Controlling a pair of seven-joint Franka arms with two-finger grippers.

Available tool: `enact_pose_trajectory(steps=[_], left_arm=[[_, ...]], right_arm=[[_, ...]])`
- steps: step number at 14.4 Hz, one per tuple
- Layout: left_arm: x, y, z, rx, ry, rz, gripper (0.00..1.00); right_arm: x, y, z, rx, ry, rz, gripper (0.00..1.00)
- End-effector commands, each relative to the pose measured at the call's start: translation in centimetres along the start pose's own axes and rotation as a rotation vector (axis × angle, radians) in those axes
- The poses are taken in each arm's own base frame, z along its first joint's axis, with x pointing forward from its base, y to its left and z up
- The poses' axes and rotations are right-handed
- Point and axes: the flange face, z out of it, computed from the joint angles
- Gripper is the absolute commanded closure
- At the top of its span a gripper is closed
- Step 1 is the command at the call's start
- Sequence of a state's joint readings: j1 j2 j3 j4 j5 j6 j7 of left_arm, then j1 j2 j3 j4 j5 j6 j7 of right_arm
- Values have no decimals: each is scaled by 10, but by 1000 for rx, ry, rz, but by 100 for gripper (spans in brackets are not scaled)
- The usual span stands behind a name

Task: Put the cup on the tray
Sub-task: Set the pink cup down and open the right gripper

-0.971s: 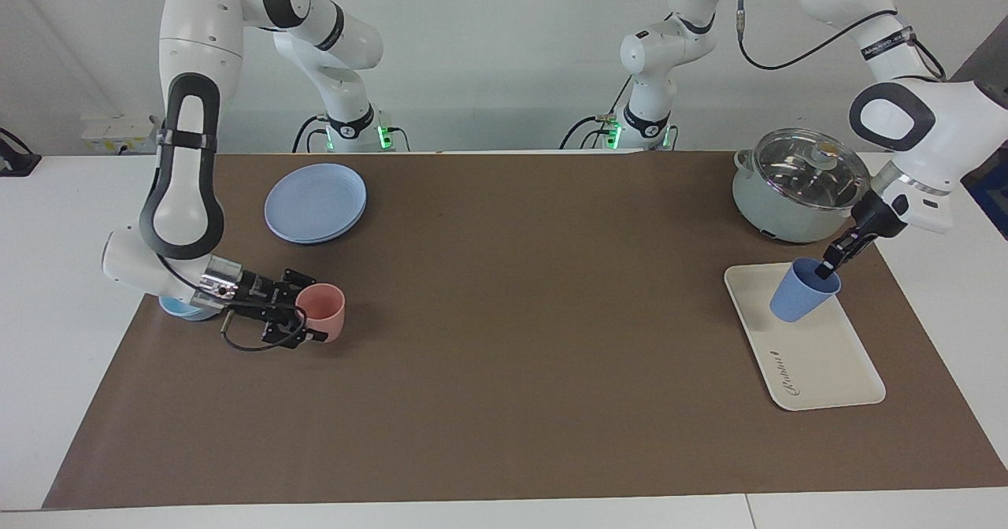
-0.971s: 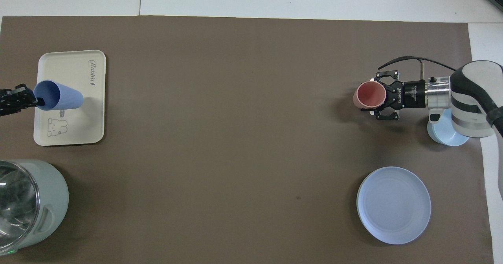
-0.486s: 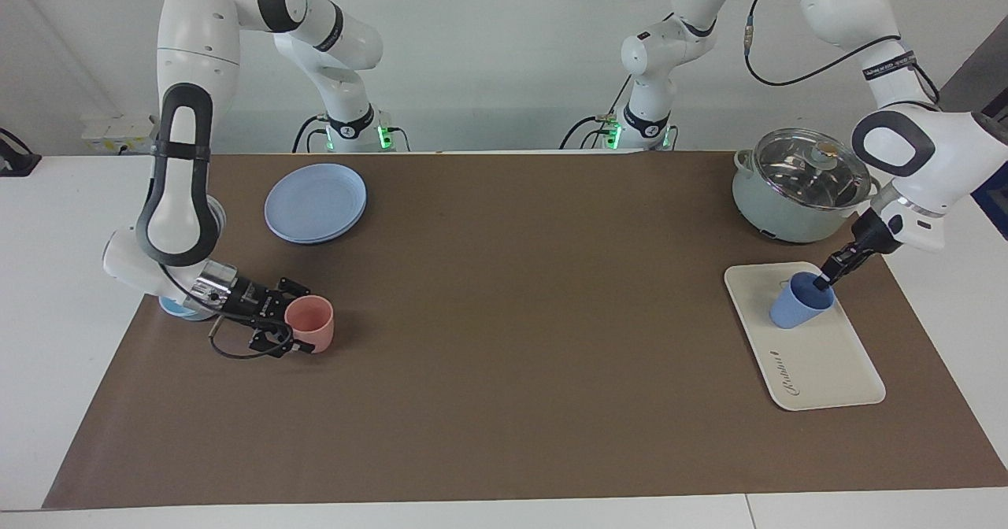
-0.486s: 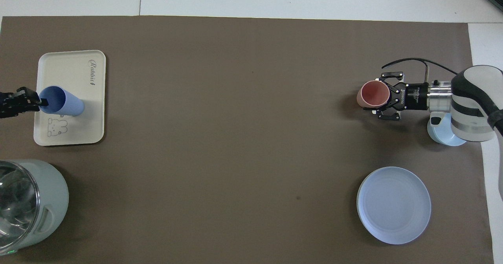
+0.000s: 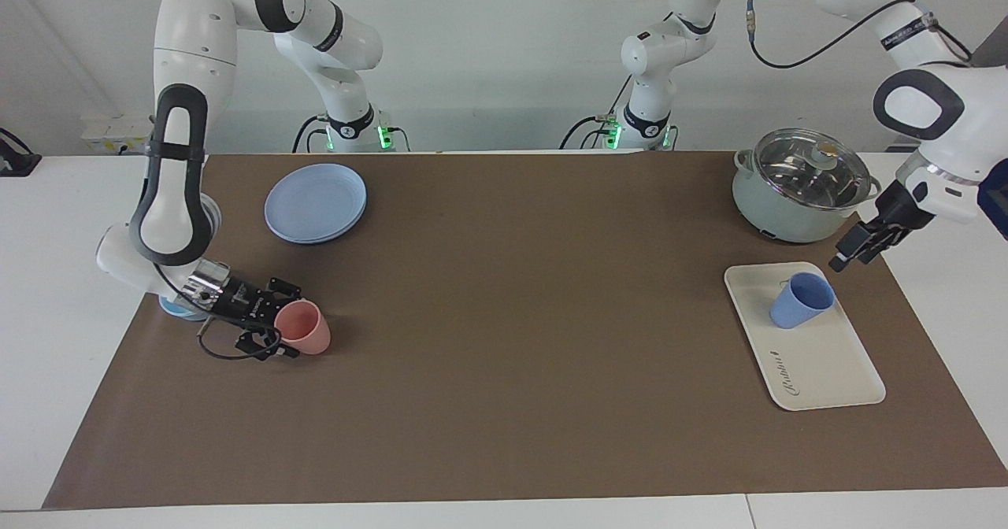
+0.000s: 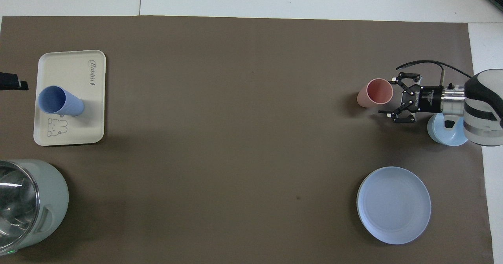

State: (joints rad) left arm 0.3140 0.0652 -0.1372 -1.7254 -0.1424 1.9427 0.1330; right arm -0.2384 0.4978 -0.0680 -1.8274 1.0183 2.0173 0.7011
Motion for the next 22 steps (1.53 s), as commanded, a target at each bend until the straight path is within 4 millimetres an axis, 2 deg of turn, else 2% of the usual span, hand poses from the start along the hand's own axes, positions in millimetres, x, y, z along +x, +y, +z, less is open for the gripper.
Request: enact_pose_trajectory(steps=[1, 4, 6, 7, 8, 9, 11, 14, 16, 17, 20, 21, 22], left_arm=[[-18, 48, -6, 17, -56, 112, 0], [-43, 100, 13, 82, -127, 326, 0], [-63, 118, 20, 89, -152, 359, 0], [-71, 138, 21, 87, -164, 382, 0], [-76, 149, 20, 88, -179, 362, 0], [-76, 150, 16, 91, -183, 328, 0], [-78, 152, -11, 92, -186, 324, 0], [-68, 144, -66, 86, -209, 303, 0], [-63, 135, -65, 83, -207, 283, 0], [-64, 132, -61, 84, -208, 275, 0], [-61, 135, -67, 76, -210, 265, 0], [-60, 138, -68, 75, -217, 271, 0], [-58, 130, -68, 71, -219, 259, 0]], right_arm=[[-11, 2, -28, -14, 73, -133, 1], [-40, 0, -63, -174, 250, -412, 1], [-72, 0, -80, -325, 373, -602, 1], [-94, -1, -78, -376, 404, -673, 1], [-117, -2, -77, -407, 420, -733, 1], [-135, -1, -70, -456, 422, -801, 1], [-170, 4, -60, -580, 417, -1011, 1], [-235, 14, -46, -727, 490, -1204, 1], [-271, 25, -45, -795, 520, -1273, 1], [-287, 30, -51, -800, 524, -1295, 1], [-321, 42, -78, -783, 531, -1319, 1], [-329, 38, -87, -767, 542, -1330, 1], [-338, 33, -98, -764, 545, -1325, 1]])
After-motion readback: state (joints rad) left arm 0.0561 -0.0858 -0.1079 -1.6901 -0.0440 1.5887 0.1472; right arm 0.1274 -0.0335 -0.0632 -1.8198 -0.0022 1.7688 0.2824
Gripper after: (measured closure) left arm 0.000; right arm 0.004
